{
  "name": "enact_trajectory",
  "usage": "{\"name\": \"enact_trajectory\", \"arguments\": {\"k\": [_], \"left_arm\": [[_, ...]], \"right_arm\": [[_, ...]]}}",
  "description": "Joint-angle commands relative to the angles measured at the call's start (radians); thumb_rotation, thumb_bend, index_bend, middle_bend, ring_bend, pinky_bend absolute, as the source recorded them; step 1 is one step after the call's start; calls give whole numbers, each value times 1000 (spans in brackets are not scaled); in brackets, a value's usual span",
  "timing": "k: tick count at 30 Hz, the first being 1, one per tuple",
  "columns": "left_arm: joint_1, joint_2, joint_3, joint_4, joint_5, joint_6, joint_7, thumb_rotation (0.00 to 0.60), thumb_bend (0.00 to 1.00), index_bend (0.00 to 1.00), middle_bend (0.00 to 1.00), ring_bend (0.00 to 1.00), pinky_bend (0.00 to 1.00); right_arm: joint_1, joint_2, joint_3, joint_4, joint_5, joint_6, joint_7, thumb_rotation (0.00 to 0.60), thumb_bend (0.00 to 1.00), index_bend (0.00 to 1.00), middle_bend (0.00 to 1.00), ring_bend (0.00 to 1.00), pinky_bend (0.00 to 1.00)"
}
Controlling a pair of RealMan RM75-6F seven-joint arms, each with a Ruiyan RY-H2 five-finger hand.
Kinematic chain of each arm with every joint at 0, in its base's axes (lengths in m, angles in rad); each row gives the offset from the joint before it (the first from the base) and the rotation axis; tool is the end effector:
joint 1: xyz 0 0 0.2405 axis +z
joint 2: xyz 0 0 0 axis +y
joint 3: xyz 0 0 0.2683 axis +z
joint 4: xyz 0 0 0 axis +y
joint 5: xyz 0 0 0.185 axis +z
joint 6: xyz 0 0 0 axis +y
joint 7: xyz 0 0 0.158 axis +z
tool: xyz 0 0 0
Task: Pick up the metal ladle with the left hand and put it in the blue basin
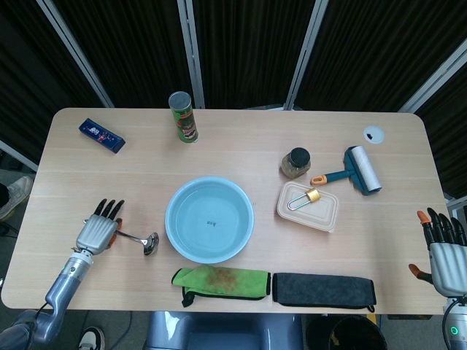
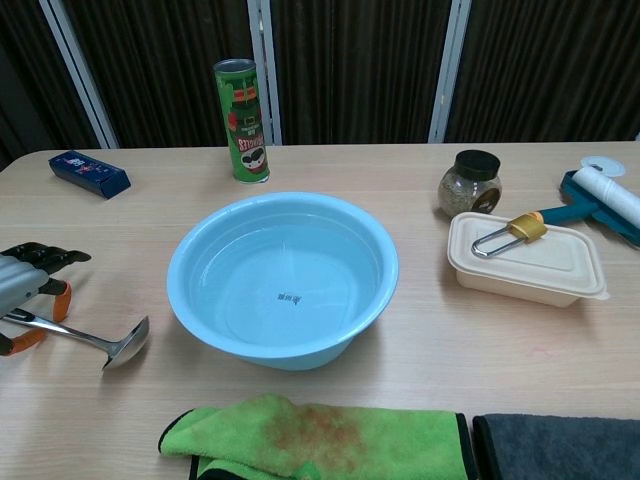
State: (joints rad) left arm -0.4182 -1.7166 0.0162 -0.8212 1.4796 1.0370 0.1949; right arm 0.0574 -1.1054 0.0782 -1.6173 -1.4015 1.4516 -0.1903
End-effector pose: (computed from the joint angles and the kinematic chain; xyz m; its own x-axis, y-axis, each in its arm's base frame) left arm -0.3355 0.2940 -0.0121 0.7626 0.2335 0.6032 0.6464 -0.3109 -0.6968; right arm -0.3308 -0.1895 0.1968 0.5558 -0.0380 0.8304 -0.8240 0.1069 0.5564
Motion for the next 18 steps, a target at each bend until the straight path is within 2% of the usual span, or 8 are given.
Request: {"name": "enact_trajectory", "arguments": {"k": [1, 18], "left_arm": [[1, 0, 0, 0, -2, 0, 2, 600, 422, 467, 0, 0, 0], [3, -3, -3, 8, -24, -13, 36, 600, 439, 478, 0, 0, 0]], "right_arm": [[-1, 0, -1, -1, -2, 2, 1, 600, 0, 0, 0, 0, 0], [-4, 3, -4, -5, -10, 8, 2, 600, 0, 0, 0, 0, 0]]}}
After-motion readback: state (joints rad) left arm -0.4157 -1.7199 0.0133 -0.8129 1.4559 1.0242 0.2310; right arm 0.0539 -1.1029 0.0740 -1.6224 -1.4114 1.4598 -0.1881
